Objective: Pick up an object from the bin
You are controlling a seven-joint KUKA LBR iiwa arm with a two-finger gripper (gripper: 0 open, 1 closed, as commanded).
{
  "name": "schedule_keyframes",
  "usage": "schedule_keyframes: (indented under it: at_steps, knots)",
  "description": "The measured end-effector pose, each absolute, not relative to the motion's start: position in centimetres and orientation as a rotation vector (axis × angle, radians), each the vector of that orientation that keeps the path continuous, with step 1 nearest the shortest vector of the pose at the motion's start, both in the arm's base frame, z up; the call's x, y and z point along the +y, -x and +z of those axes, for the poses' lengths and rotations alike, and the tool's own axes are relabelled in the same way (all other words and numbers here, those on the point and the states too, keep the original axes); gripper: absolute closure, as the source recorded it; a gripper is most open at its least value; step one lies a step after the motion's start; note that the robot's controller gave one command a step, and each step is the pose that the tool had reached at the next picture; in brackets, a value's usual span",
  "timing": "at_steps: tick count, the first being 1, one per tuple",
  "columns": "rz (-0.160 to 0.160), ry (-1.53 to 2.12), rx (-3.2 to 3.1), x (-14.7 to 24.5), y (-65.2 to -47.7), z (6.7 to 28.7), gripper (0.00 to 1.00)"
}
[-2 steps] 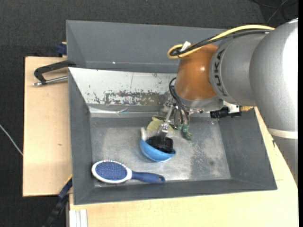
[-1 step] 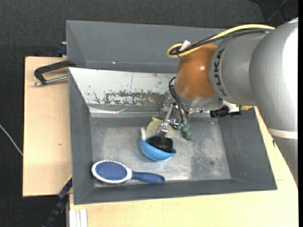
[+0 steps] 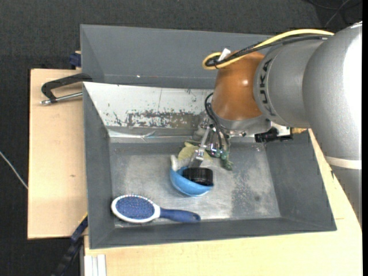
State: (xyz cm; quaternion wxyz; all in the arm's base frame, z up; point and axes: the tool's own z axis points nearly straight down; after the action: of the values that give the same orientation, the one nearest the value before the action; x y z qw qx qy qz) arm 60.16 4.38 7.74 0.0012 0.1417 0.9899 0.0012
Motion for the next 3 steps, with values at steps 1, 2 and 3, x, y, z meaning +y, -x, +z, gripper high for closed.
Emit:
schedule_keyframes:
  at_steps: [1,2,3]
  knots:
    - [0.004,-0.443,3.107,4.47,-60.23,7.83,0.0]
    - [0.004,-0.44,3.107,4.55,-60.32,7.91,0.0]
    - [0.005,-0.439,3.107,4.61,-60.44,8.13,1.0]
